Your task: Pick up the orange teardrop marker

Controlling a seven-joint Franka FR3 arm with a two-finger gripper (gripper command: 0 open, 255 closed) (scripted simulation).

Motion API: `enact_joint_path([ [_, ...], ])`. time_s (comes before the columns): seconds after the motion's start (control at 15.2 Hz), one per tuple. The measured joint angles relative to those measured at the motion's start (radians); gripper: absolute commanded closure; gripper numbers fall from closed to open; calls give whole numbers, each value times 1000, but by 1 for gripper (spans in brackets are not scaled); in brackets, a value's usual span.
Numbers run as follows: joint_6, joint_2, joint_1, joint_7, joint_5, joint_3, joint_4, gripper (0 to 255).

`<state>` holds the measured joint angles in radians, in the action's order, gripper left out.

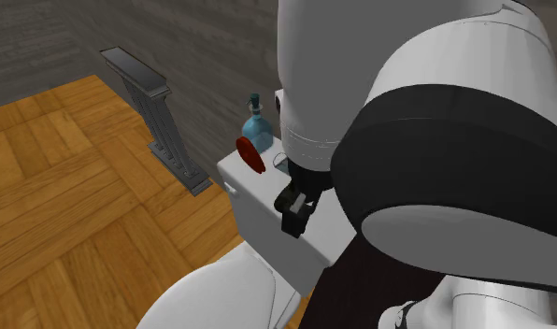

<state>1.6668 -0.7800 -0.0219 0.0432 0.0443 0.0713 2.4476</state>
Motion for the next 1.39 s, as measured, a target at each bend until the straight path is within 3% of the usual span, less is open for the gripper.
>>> enact_joint_path([
  [0.2,37,36,-12,-5,7,-14,-4,0],
  [0.79,275,303,-74,-19,25,-93,-67,0],
  [1.39,455,625,-118,-48,-10,-168,-244,0],
])
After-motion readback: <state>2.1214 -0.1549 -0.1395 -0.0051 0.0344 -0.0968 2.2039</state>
